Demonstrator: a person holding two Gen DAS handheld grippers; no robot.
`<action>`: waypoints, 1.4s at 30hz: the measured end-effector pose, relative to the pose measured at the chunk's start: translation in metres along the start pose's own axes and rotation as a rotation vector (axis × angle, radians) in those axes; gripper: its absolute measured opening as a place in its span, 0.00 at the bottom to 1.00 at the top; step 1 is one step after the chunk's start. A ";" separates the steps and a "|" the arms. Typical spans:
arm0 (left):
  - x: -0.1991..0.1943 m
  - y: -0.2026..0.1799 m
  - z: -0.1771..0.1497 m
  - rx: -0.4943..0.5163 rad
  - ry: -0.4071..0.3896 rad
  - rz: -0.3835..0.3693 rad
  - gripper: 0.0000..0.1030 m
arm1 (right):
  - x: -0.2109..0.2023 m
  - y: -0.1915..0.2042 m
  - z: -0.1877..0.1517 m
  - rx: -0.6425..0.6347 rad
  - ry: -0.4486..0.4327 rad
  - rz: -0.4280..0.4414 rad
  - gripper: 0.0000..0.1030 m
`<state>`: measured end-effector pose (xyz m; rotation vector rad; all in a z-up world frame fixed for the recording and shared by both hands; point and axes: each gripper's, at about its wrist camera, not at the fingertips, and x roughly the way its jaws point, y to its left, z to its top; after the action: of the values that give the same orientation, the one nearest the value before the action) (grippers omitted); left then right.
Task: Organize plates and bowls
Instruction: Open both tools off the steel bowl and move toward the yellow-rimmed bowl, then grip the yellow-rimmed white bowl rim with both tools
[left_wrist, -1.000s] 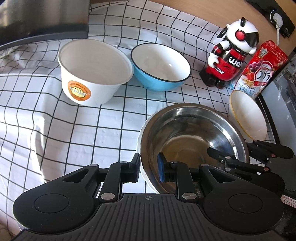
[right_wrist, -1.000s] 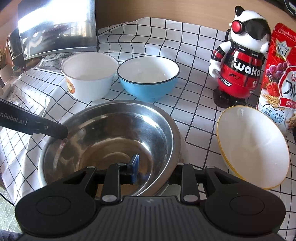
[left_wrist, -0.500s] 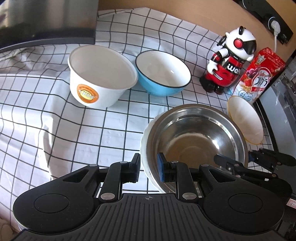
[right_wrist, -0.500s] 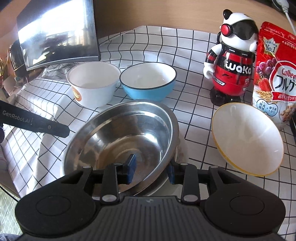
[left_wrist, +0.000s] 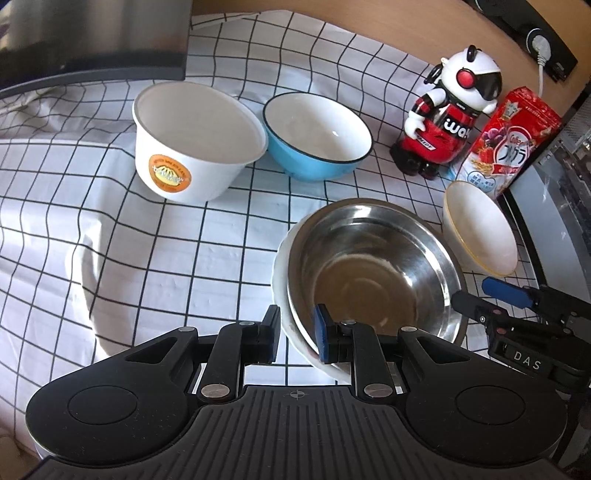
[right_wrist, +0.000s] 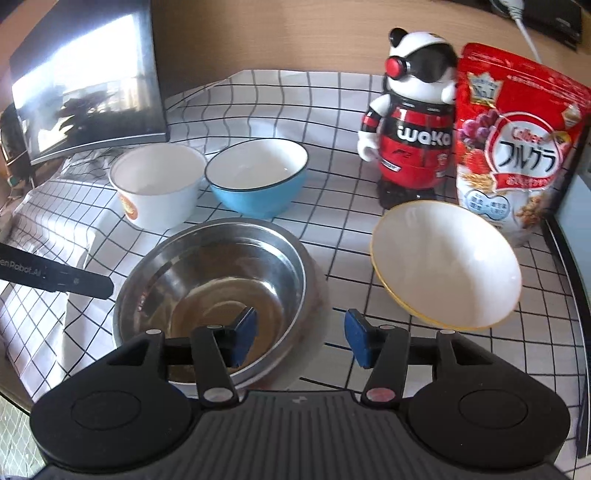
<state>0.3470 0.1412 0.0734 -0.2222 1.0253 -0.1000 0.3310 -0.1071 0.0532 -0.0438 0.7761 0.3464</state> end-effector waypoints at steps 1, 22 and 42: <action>-0.001 -0.001 0.001 0.003 -0.003 -0.002 0.21 | -0.003 -0.001 -0.001 0.001 -0.008 -0.009 0.51; 0.048 -0.121 0.051 0.196 0.021 -0.378 0.21 | -0.049 -0.116 -0.021 0.157 -0.090 -0.241 0.71; 0.183 -0.154 0.139 0.036 0.260 -0.236 0.21 | 0.048 -0.211 0.002 0.508 0.025 0.008 0.52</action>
<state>0.5637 -0.0241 0.0250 -0.3024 1.2522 -0.3691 0.4320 -0.2915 0.0031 0.4323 0.8708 0.1484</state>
